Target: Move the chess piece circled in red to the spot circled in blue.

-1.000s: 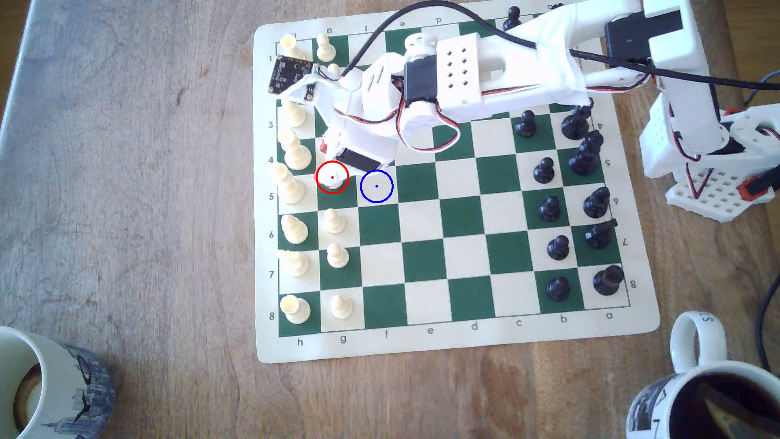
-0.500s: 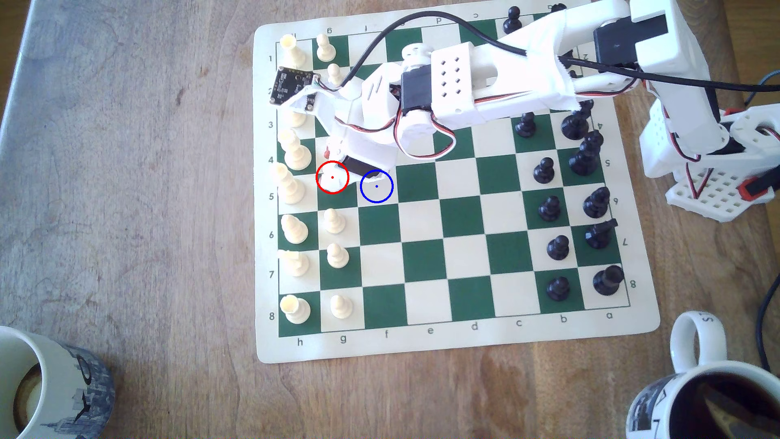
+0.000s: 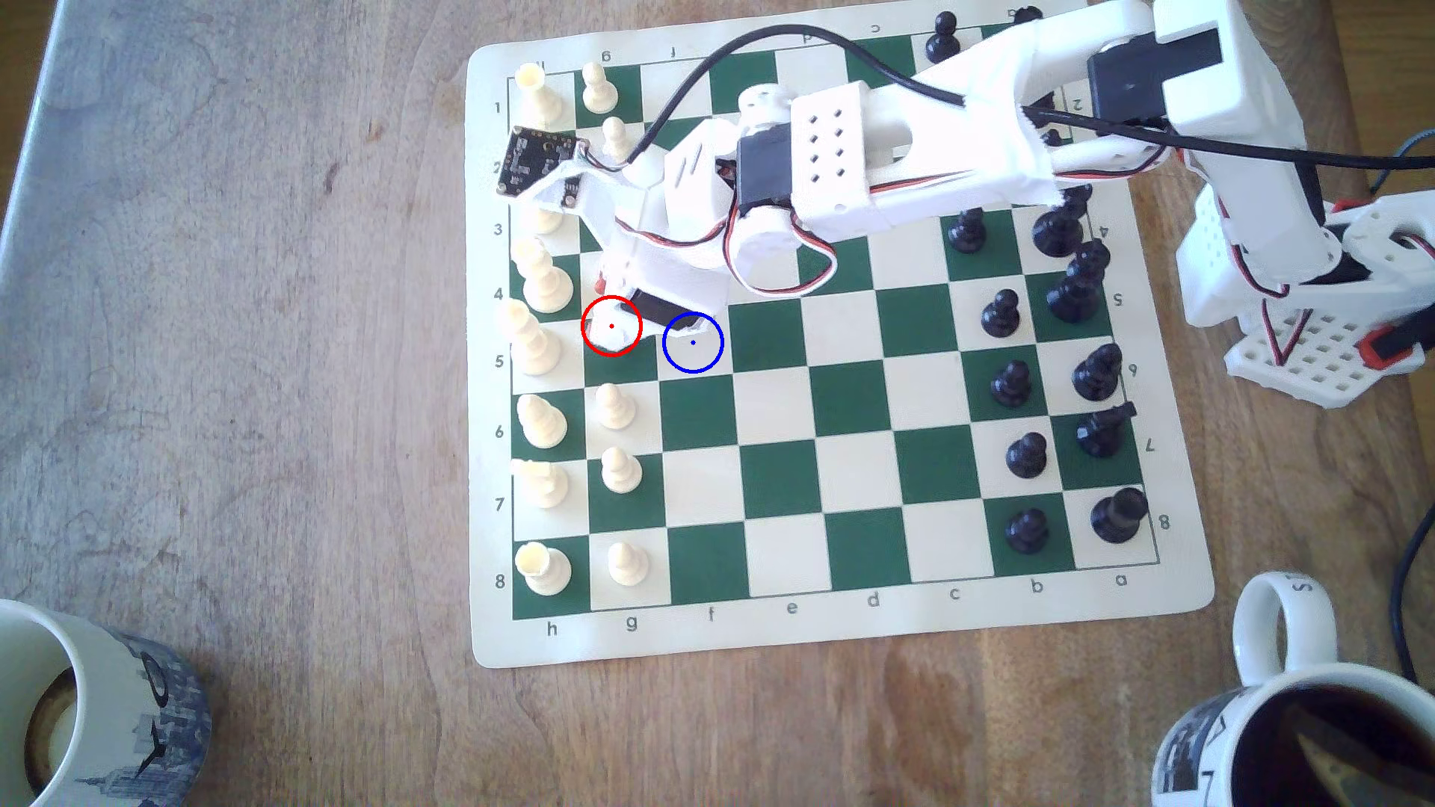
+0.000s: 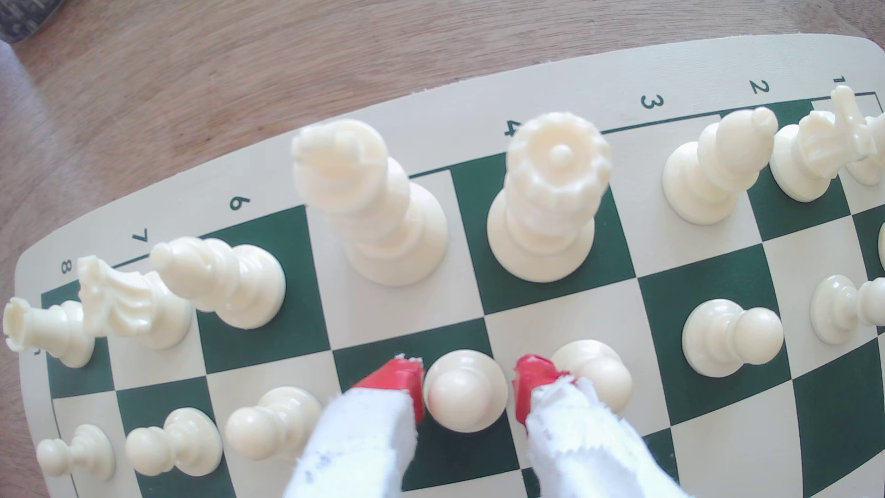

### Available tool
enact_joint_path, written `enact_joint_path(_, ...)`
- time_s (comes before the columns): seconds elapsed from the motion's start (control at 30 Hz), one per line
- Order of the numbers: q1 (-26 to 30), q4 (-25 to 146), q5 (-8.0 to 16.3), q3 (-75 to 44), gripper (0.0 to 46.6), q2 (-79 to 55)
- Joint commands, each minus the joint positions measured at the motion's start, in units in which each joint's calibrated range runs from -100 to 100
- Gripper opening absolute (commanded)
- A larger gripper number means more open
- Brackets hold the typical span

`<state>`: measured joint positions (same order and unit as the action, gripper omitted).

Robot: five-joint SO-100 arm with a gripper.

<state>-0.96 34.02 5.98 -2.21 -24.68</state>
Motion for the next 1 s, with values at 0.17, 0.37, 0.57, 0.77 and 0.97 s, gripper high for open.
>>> enact_joint_path(0.17,0.5,-0.9,0.1,-4.7,6.4,2.2)
enact_joint_path(0.37,0.5,-0.9,0.1,-4.9,1.6,2.9)
enact_joint_path(0.57,0.5,-0.4,0.7,-5.9,1.1,5.9)
enact_joint_path(0.77,1.4,2.4,1.1,-6.0,0.9,11.1)
enact_joint_path(0.97,2.2,3.3,0.5,-0.1,0.9,16.4)
